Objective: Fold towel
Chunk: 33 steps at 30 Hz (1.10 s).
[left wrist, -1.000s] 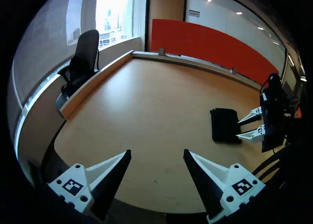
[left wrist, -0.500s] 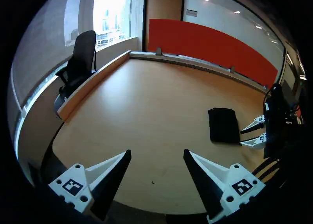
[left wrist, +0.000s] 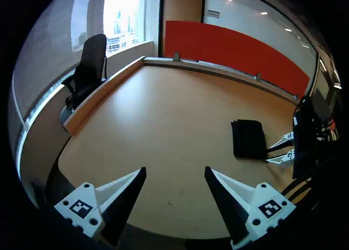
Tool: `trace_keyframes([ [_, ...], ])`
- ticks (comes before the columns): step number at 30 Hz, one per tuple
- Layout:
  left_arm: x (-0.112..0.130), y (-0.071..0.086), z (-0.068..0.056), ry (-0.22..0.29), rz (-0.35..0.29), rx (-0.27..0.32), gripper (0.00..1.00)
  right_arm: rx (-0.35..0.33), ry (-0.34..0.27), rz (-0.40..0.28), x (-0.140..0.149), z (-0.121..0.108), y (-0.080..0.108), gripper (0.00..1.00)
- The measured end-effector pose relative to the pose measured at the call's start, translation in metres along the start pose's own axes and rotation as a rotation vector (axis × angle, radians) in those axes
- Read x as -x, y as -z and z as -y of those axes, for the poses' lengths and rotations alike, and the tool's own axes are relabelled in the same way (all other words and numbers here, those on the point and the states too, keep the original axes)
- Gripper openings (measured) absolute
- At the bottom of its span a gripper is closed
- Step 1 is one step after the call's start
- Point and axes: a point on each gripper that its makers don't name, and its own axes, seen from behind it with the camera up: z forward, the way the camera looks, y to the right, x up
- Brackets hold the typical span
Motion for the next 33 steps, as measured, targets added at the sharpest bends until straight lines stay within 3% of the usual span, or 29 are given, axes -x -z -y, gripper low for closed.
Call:
trace_keyframes([
  [4, 0.0009, 0.0003, 0.001, 0.002, 0.001, -0.002, 0.99, 0.009, -0.022, 0.002, 0.0037, -0.0017, -0.0016, 0.47],
  [10, 0.0012, 0.0003, 0.0011, 0.001, 0.001, -0.002, 0.99, 0.017, -0.045, -0.003, 0.0037, -0.0034, -0.0021, 0.38],
  [21, 0.0018, 0.0001, 0.0006, -0.003, 0.002, -0.001, 0.99, 0.028, -0.059, -0.017, 0.0031, -0.0013, -0.0017, 0.1],
  [33, 0.0032, -0.0006, -0.0002, -0.005, 0.0, 0.004, 0.99, 0.045, -0.054, -0.043, -0.0048, -0.004, 0.0036, 0.06],
])
